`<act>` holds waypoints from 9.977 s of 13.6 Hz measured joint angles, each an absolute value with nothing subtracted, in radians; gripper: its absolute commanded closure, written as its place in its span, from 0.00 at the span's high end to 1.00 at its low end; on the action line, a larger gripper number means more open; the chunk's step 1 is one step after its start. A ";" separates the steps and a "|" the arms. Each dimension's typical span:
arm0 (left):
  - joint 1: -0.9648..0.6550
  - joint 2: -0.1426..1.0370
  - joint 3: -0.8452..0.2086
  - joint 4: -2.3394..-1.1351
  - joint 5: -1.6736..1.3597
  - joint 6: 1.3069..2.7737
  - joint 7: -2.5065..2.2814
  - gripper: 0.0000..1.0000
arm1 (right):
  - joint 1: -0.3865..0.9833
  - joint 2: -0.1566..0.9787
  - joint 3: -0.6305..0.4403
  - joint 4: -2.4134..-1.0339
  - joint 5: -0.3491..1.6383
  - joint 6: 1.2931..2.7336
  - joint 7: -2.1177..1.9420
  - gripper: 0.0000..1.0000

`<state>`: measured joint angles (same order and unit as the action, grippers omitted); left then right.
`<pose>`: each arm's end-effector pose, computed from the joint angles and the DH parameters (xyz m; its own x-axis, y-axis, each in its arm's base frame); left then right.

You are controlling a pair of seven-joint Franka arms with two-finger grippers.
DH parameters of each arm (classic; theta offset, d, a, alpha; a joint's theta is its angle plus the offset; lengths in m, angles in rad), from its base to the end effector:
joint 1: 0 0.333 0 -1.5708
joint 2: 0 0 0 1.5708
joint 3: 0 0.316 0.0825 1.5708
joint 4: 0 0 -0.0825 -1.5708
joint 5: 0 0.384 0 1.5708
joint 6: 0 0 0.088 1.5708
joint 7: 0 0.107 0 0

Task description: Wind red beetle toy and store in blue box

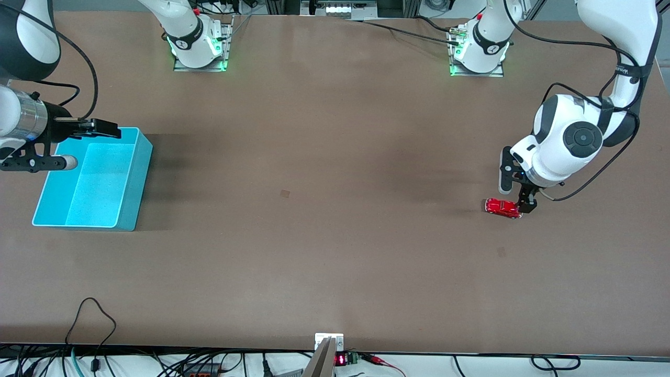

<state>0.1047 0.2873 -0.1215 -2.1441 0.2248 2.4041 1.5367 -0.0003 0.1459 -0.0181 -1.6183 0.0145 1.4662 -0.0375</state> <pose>0.5668 -0.0075 0.2672 -0.1467 -0.9827 -0.1131 -0.9891 0.1444 0.0279 0.5729 -0.0083 0.5127 0.9559 0.0208 -0.2929 0.0149 -0.9996 -0.0226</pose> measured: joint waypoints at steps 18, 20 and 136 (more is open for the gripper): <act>0.144 0.416 -0.123 -2.170 0.225 2.608 1.543 0.98 | 0.000 0.146 -0.018 -1.618 0.015 1.466 -0.038 1.00; 0.152 0.416 -0.123 -2.170 0.225 2.610 1.542 0.98 | 0.000 0.146 -0.018 -1.618 0.015 1.466 -0.038 1.00; 0.061 0.049 -0.032 -1.655 -0.071 1.802 -0.096 1.00 | 0.002 0.294 -0.012 -1.935 -0.062 2.034 -0.888 1.00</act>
<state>0.0608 0.0491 -0.0318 -1.6550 -0.0709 1.8018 -0.0963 0.0019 0.2944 -0.0118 -1.9354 -0.0621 2.0340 -0.8884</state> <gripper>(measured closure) 0.000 0.000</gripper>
